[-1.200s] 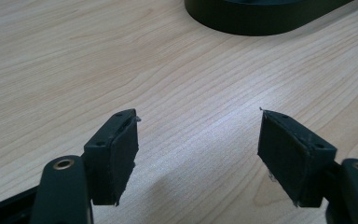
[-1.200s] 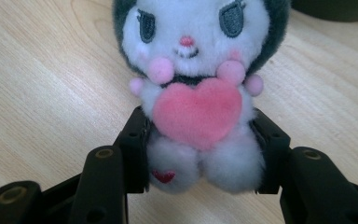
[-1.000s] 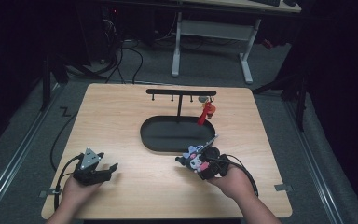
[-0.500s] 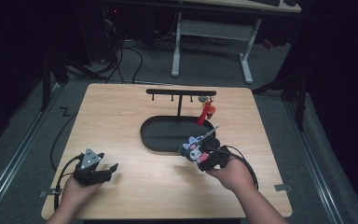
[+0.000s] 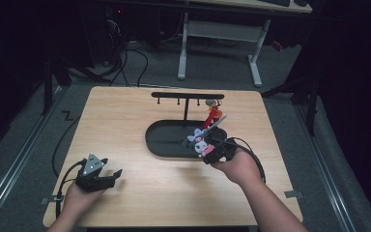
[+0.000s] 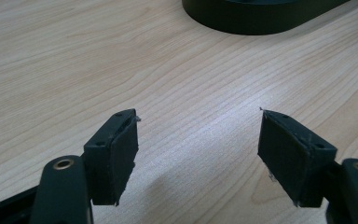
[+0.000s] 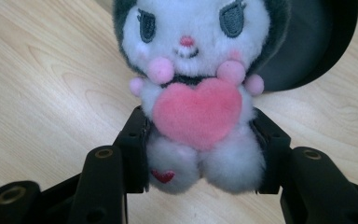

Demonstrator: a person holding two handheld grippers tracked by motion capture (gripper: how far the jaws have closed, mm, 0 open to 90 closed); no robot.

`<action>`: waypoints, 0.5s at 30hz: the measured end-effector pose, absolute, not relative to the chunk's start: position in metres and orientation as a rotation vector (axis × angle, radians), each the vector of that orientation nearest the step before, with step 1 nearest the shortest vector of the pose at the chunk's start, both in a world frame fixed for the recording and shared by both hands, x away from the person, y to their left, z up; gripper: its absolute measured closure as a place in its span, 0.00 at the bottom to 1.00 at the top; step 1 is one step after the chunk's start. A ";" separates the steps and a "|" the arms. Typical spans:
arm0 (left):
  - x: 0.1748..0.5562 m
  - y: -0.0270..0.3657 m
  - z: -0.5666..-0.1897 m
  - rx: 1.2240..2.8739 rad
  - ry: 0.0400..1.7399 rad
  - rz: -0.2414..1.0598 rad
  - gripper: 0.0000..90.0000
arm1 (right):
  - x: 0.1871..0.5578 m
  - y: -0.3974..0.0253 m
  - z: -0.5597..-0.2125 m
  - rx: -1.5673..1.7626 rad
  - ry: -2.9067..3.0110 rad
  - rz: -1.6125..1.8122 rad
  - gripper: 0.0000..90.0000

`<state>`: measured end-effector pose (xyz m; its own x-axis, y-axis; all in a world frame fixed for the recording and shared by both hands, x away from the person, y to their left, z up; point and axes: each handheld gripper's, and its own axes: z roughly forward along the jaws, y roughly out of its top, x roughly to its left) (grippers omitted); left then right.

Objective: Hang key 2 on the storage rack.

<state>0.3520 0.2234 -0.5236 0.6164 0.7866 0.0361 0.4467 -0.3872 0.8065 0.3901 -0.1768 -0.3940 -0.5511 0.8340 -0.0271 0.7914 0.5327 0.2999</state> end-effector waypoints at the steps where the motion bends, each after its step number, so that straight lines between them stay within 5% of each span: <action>1: 0.352 0.223 -0.524 2.035 0.969 0.539 0.32 | 0.392 -0.177 -0.392 1.383 2.602 0.386 0.56; 15: 0.352 0.224 -0.524 2.036 0.968 0.534 0.32 | 0.415 -0.169 -0.368 1.386 2.572 0.392 0.56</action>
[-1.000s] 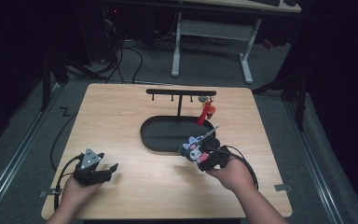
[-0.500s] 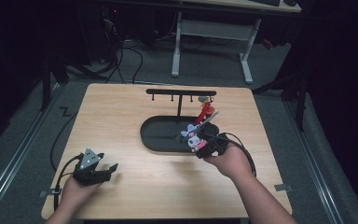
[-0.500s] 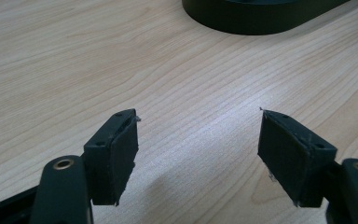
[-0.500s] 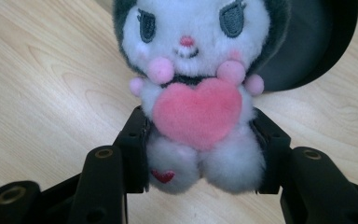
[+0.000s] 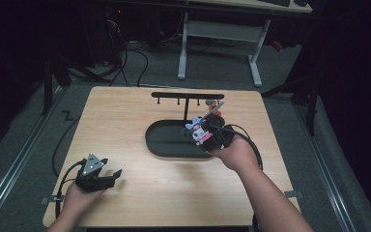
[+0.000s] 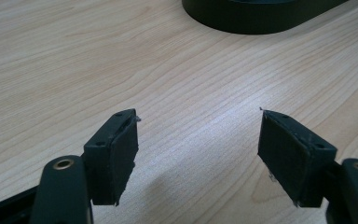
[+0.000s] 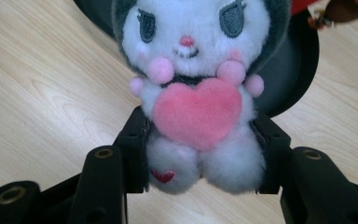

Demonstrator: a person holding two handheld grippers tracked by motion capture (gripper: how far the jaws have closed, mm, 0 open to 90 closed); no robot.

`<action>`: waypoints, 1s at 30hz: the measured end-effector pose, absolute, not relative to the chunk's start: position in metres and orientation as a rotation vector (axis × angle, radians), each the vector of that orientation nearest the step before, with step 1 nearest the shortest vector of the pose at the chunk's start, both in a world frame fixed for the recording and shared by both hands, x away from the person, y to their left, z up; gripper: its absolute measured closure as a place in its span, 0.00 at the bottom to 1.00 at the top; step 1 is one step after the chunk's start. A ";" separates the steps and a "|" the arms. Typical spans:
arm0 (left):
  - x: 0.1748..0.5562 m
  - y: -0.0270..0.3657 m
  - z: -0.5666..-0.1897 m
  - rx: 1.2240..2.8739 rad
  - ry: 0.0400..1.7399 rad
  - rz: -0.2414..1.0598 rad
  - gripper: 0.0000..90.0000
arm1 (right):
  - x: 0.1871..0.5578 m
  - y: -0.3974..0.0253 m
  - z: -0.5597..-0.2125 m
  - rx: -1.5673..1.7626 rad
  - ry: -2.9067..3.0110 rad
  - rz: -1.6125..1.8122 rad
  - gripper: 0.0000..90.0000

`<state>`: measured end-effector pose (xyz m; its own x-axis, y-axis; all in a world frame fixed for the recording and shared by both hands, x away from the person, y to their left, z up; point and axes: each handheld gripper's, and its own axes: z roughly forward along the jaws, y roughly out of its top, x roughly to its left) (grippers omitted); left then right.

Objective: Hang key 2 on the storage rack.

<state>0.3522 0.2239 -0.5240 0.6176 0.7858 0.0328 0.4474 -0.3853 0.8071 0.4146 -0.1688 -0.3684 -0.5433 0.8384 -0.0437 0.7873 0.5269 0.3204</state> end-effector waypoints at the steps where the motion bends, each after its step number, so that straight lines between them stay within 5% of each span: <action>1: 0.352 0.224 -0.524 2.037 0.969 0.533 0.32 | 0.417 -0.168 -0.367 1.379 2.572 0.395 0.56; 30: 0.351 0.229 -0.524 2.033 0.976 0.512 0.32 | 0.462 -0.151 -0.351 1.398 2.530 0.377 0.56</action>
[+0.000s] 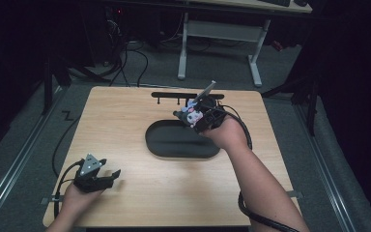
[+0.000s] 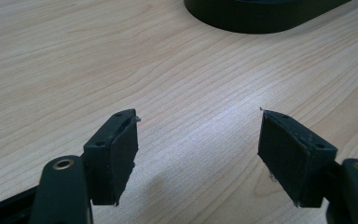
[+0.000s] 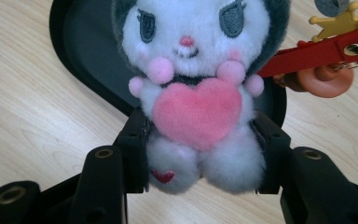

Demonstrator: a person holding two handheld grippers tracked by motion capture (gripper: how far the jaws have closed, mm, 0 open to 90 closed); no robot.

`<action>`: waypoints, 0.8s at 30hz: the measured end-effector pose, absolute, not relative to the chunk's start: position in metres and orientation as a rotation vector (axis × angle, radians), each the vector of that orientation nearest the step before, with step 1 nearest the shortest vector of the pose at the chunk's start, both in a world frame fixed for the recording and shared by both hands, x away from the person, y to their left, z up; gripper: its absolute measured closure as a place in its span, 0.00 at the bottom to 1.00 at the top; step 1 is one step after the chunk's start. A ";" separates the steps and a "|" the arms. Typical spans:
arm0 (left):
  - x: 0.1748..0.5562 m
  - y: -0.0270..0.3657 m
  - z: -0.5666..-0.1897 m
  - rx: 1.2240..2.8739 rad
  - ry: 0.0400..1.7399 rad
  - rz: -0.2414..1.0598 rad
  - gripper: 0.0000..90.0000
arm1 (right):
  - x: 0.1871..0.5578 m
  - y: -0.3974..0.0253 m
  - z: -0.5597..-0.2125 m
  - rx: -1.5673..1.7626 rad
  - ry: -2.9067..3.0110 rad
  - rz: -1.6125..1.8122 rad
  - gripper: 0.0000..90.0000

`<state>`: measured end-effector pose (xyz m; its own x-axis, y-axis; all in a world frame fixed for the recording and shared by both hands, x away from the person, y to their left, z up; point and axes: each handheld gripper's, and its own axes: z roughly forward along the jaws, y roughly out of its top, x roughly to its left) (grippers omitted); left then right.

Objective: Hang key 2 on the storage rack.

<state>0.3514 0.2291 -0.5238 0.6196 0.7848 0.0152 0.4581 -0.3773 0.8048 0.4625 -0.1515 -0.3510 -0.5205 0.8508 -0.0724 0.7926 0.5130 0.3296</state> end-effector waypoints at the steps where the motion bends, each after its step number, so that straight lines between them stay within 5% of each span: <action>1: 0.351 0.229 -0.524 2.033 0.975 0.512 0.32 | 0.463 -0.152 -0.352 1.409 2.529 0.382 0.56; 24: 0.351 0.228 -0.525 2.030 0.970 0.518 0.32 | 0.469 -0.151 -0.356 1.413 2.518 0.385 0.56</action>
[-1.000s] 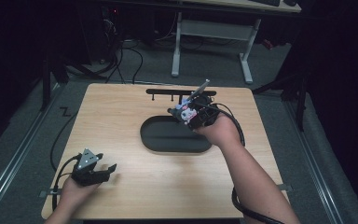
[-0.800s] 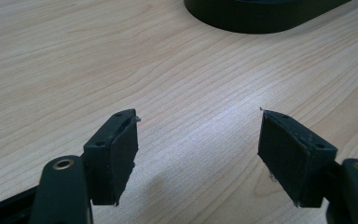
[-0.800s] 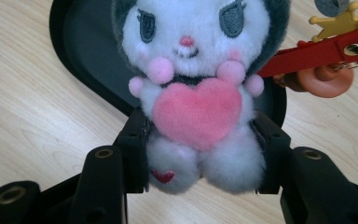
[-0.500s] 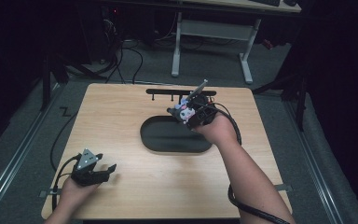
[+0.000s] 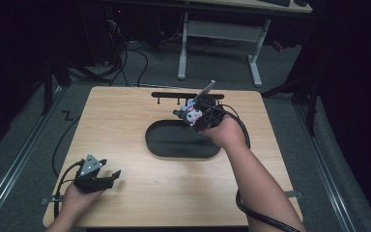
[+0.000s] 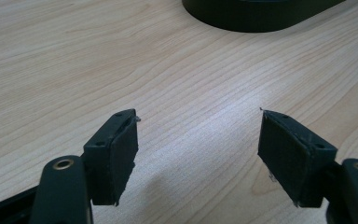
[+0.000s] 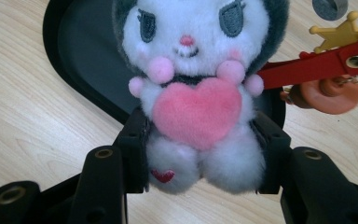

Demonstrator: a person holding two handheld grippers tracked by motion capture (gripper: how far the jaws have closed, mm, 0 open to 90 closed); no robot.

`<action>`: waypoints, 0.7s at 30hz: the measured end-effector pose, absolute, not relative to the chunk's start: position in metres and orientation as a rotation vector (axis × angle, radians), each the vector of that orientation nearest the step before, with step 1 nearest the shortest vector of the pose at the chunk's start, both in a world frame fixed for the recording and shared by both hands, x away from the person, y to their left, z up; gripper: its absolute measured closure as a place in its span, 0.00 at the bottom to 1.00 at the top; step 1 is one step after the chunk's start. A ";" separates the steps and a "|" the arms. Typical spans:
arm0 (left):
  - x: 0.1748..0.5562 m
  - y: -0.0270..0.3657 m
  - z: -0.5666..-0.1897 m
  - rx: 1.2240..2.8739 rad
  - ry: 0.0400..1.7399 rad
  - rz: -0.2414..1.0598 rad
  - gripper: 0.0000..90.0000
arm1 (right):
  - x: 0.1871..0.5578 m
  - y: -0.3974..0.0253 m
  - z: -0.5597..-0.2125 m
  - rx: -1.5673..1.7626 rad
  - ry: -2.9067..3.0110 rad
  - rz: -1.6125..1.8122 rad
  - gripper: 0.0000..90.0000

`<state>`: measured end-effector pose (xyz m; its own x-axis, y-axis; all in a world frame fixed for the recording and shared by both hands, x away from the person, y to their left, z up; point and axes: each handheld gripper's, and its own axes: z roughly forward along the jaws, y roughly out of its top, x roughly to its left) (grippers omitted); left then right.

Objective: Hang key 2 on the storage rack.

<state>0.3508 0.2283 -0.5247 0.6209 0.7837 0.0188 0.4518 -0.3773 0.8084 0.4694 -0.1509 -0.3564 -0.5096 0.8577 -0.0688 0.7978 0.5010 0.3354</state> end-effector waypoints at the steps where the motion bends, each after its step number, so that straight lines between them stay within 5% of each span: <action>1: 0.351 0.228 -0.525 2.029 0.970 0.516 0.32 | 0.470 -0.151 -0.358 1.412 2.520 0.387 0.56; 14: 0.350 0.227 -0.526 2.044 0.962 0.511 0.32 | 0.475 -0.156 -0.385 1.489 2.491 0.435 0.52; 21: 0.351 0.228 -0.525 2.052 0.963 0.505 0.32 | 0.478 -0.154 -0.394 1.520 2.494 0.460 0.41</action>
